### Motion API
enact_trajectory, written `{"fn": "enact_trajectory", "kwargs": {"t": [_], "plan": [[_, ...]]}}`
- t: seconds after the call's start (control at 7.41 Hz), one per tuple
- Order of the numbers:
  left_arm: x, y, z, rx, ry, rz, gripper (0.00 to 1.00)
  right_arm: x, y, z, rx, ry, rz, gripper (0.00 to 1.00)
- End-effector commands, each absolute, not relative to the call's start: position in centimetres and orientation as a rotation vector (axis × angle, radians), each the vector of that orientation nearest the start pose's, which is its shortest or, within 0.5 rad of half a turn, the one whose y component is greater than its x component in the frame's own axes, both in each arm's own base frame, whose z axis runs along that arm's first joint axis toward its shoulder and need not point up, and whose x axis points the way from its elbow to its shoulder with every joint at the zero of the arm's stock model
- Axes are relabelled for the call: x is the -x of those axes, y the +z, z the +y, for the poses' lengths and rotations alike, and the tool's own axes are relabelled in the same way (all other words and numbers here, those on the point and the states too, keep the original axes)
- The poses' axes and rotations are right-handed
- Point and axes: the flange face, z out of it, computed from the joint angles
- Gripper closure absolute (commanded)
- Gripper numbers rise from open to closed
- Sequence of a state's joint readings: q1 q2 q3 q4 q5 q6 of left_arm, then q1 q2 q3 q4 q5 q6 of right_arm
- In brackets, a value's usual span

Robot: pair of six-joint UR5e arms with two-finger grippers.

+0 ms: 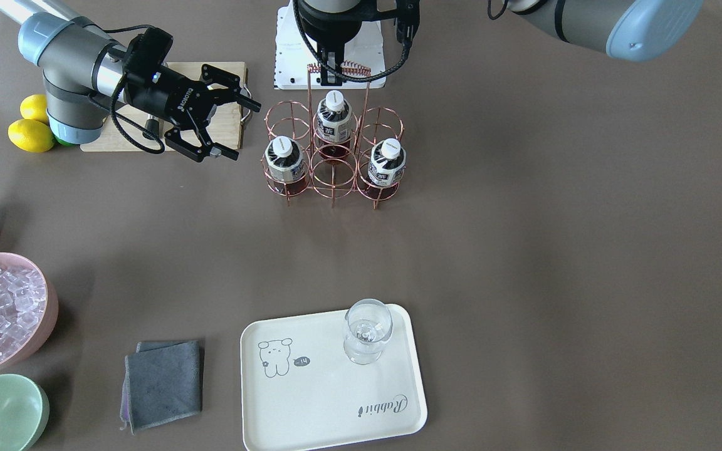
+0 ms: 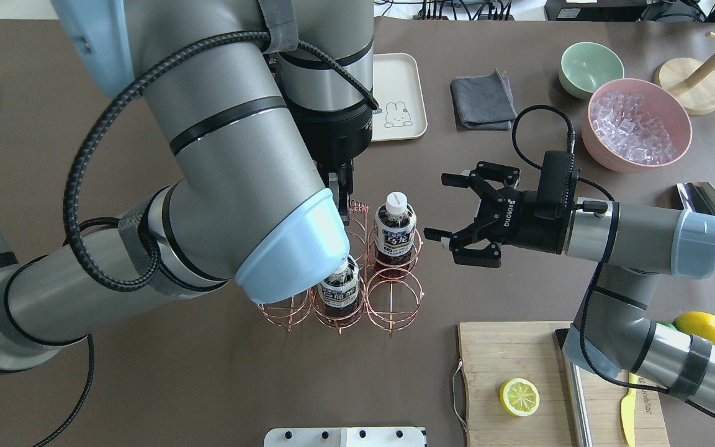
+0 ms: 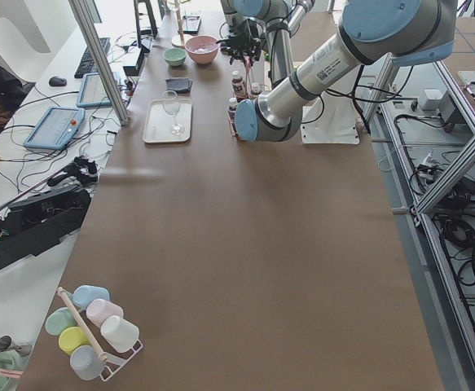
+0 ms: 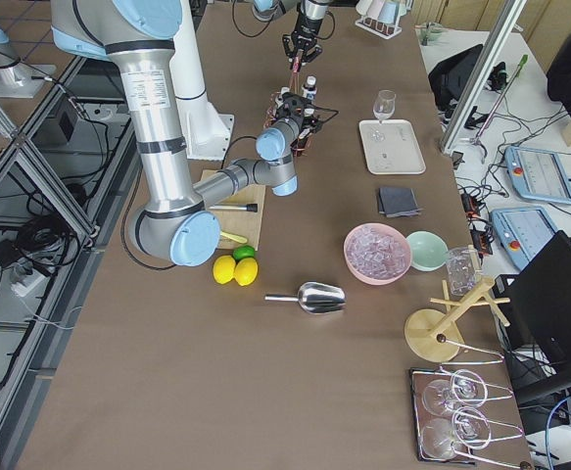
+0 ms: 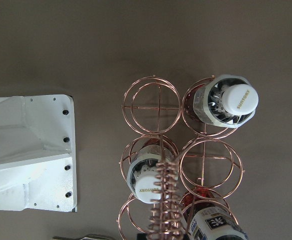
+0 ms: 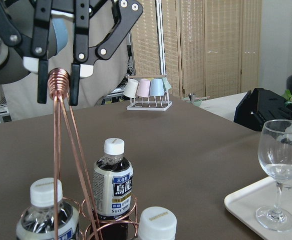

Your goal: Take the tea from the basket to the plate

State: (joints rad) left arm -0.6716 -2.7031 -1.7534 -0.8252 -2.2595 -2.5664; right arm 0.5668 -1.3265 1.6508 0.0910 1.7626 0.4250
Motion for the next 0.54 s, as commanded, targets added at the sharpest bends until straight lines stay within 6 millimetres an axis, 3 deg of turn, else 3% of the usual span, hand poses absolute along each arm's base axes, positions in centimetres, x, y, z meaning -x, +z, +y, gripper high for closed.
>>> {"fn": "enact_trajectory", "kwargs": {"t": [0.0, 0.4], "plan": [[-44.2, -3.0, -42.5, 0.815, -1.34, 0.465, 1.0, 38.8, 30.9, -38.5, -1.421, -0.528, -1.41, 0.02], [-44.8, -3.1, -41.8, 0.816, -1.327, 0.461, 1.0, 40.1, 28.9, -39.7, -1.393, -0.48, -1.381, 0.02]]}}
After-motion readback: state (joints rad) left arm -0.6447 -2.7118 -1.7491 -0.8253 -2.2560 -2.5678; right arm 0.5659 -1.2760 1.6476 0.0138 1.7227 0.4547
